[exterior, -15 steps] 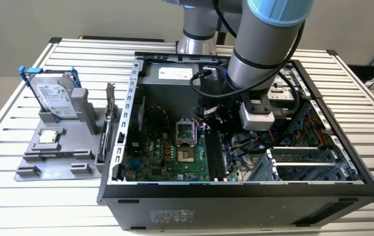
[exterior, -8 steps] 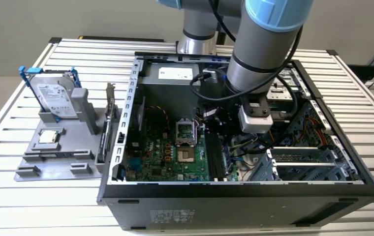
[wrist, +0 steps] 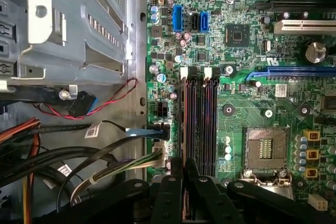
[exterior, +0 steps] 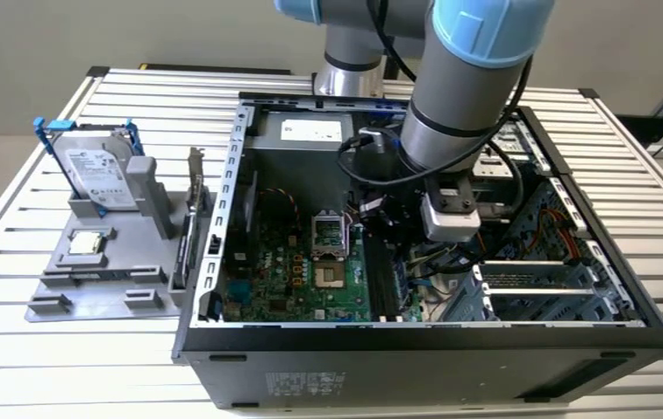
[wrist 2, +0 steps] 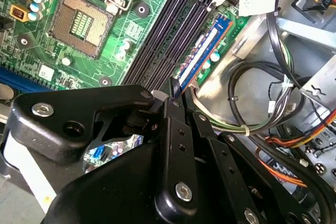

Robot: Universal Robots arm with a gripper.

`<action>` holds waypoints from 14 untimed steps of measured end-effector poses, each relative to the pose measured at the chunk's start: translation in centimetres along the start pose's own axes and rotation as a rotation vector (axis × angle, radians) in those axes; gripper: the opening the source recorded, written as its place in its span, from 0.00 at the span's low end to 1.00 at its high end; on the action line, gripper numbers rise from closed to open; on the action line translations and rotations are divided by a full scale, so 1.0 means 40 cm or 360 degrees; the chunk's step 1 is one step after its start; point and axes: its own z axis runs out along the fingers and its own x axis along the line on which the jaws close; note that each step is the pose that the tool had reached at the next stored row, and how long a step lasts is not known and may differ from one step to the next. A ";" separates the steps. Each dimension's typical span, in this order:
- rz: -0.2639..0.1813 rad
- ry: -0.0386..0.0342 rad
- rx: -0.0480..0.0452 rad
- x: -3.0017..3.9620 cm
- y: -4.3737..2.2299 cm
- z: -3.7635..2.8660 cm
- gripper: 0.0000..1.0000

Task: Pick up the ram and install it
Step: 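Insert the ram into the slot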

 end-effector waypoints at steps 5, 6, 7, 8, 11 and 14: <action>0.0000 0.0000 0.0003 0.000 0.000 0.006 0.00; 0.0000 0.0000 0.0004 0.000 0.000 0.008 0.00; 0.0000 0.0000 0.0004 0.000 0.000 0.010 0.00; 0.0000 0.0000 0.0004 0.000 0.000 0.011 0.00; 0.0000 0.0000 0.0004 0.000 0.000 0.012 0.00; 0.0000 0.0000 0.0005 0.000 0.000 0.014 0.00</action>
